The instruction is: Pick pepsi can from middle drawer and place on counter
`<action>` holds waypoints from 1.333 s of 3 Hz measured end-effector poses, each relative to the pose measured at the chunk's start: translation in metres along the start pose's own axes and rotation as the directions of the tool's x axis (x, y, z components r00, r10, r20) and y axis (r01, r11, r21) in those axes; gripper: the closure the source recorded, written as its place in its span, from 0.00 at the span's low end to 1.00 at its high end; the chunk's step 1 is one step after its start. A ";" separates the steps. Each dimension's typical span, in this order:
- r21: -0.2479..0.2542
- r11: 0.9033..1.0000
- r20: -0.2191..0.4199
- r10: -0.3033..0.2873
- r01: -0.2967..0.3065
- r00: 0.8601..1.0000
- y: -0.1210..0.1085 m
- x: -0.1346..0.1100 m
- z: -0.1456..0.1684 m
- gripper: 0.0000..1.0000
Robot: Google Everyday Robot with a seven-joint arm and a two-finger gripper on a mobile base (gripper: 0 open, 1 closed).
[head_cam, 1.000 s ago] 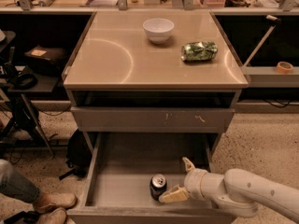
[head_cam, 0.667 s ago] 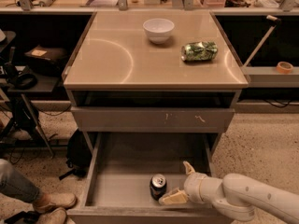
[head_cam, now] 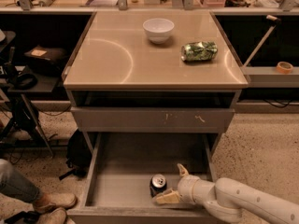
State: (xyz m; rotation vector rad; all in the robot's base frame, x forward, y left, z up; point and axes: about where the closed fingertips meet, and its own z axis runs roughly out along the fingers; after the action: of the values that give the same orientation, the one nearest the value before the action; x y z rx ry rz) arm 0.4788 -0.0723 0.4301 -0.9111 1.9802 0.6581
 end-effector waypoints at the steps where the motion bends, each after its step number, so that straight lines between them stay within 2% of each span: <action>1: -0.002 1.000 0.002 0.004 -0.004 1.000 0.001 0.001 0.002 0.00; 2: -0.042 0.998 -0.001 0.050 -0.050 0.999 0.031 0.004 0.026 0.00; 3: -0.041 0.998 -0.001 0.050 -0.050 0.999 0.032 0.004 0.026 0.00; 4: -0.041 0.998 -0.001 0.050 -0.050 0.999 0.032 0.004 0.026 0.19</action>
Offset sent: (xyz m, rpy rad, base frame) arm -0.0131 0.0305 -0.0129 0.0574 0.0693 0.0061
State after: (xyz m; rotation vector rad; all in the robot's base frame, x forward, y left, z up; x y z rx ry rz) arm 0.4645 -0.0360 0.4172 -0.8887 2.0017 0.7293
